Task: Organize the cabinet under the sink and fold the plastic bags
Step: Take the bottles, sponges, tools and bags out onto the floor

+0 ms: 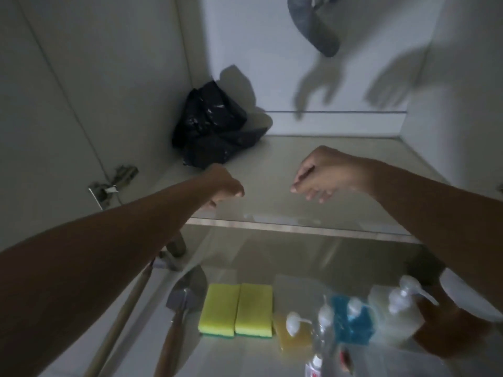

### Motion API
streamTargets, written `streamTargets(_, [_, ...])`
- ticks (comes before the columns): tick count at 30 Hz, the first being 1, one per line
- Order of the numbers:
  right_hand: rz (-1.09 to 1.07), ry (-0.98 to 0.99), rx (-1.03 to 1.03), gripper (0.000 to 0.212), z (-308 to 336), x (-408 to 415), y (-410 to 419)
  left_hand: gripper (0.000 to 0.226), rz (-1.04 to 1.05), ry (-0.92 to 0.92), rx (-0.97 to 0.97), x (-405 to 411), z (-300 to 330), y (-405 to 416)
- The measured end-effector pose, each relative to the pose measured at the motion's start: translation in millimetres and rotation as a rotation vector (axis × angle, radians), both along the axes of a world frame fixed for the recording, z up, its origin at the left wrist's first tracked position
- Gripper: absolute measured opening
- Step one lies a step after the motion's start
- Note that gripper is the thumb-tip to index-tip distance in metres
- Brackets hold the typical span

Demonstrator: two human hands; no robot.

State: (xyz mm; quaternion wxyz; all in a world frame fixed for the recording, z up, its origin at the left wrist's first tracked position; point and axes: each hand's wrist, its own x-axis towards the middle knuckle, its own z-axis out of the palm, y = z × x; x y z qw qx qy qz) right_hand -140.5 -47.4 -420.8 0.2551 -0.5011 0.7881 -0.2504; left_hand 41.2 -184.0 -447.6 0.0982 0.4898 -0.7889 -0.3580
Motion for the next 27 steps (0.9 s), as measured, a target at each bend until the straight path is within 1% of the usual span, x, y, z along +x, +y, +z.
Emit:
streamTargets(2, [-0.001, -0.018, -0.03, 0.027, -4, 7, -38, 0.047, 0.093, 0.033, -0.028, 9, -2, -31])
streamTargets(4, [-0.002, 0.004, -0.044, 0.027, -8, 12, -74, 0.055, 0.158, 0.059, -0.057, 15, -6, -62])
streamTargets(7, [0.005, 0.059, -0.054, 0.027, -15, 15, -121, 0.073, 0.226, 0.081, -0.112, 19, -12, -97])
streamTargets(8, [0.006, 0.088, -0.056, 0.028, -18, 15, -135, 0.075, 0.236, 0.089, -0.13, 20, -13, -107])
streamTargets(10, [0.002, 0.166, -0.074, 0.034, -22, 15, -164, 0.07, 0.222, 0.086, -0.153, 21, -21, -122])
streamTargets(12, [0.02, 0.329, -0.098, 0.046, -22, 12, -196, 0.071, 0.213, 0.054, -0.171, 23, -38, -135])
streamTargets(14, [0.073, 0.464, -0.163, 0.065, -20, 8, -228, 0.087, 0.254, 0.098, -0.145, 23, -62, -149])
streamTargets(15, [0.089, 0.508, -0.189, 0.083, -18, 7, -246, 0.095, 0.272, 0.132, -0.143, 22, -72, -156])
streamTargets(16, [0.103, 0.571, -0.188, 0.106, -14, 8, -262, 0.099, 0.282, 0.155, -0.154, 21, -80, -161])
streamTargets(17, [0.132, 0.676, -0.161, 0.129, -9, 9, -278, 0.102, 0.289, 0.173, -0.171, 18, -86, -166])
streamTargets(18, [0.163, 0.799, -0.124, 0.146, -3, 11, -292, 0.105, 0.297, 0.193, -0.191, 16, -91, -171])
streamTargets(19, [0.199, 0.911, -0.092, 0.156, 3, 13, -305, 0.109, 0.307, 0.22, -0.212, 14, -96, -175])
streamTargets(20, [0.233, 0.993, -0.059, 0.162, 8, 13, -316, 0.113, 0.314, 0.241, -0.228, 11, -98, -177])
streamTargets(22, [0.278, 1.057, 0.024, 0.166, 15, 9, -338, 0.115, 0.307, 0.222, -0.269, 8, -101, -181])
streamTargets(24, [0.294, 1.03, 0.109, 0.166, 20, 0, -360, 0.108, 0.291, 0.141, -0.341, 3, -103, -185])
streamTargets(27, [0.34, 0.963, 0.2, 0.164, 23, -6, -395, 0.097, 0.322, 0.111, -0.42, -3, -102, -196])
